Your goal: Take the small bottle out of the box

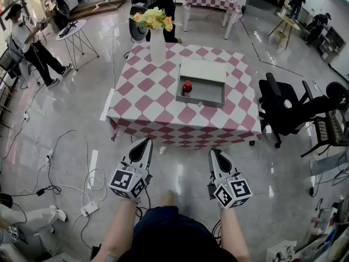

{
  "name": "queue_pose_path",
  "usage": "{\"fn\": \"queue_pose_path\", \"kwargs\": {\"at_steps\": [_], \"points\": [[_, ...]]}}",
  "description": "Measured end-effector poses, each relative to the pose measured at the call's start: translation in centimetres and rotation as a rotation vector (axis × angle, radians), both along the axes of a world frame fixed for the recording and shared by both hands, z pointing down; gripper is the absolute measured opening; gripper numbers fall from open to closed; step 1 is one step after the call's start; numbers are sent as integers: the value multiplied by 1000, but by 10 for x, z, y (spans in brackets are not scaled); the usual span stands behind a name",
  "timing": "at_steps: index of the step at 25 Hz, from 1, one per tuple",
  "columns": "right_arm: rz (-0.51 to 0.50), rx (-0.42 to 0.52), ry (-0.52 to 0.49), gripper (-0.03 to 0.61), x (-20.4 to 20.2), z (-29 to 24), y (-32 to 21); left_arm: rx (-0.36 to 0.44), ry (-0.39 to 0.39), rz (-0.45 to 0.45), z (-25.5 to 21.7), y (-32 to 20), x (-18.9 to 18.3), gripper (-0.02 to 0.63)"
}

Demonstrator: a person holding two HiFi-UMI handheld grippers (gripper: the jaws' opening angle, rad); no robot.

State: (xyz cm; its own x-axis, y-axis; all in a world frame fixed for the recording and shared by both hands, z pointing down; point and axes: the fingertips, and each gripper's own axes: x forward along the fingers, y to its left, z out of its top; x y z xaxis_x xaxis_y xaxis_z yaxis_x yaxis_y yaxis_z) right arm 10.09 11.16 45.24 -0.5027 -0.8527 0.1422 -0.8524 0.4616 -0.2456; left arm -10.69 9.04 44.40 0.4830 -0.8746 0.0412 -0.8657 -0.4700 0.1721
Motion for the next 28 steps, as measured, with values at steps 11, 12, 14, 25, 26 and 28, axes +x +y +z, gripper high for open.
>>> {"fn": "queue_pose_path", "kwargs": {"at_steps": [11, 12, 14, 25, 26, 28], "points": [[41, 8, -13, 5, -13, 4, -49, 16, -12, 49, -1, -57, -10, 3], [45, 9, -13, 5, -14, 3, -52, 17, -12, 54, 0, -61, -10, 3], [52, 14, -16, 5, -15, 1, -59, 19, -14, 63, -1, -67, -11, 3], [63, 10, -11, 6, -21, -2, -72, 11, 3, 70, 0, -78, -17, 3], [63, 8, -10, 6, -21, -1, -73, 9, 4, 71, 1, -80, -17, 3], [64, 3, -10, 5, -20, 1, -77, 4, 7, 71, 4, -84, -17, 3]]}}
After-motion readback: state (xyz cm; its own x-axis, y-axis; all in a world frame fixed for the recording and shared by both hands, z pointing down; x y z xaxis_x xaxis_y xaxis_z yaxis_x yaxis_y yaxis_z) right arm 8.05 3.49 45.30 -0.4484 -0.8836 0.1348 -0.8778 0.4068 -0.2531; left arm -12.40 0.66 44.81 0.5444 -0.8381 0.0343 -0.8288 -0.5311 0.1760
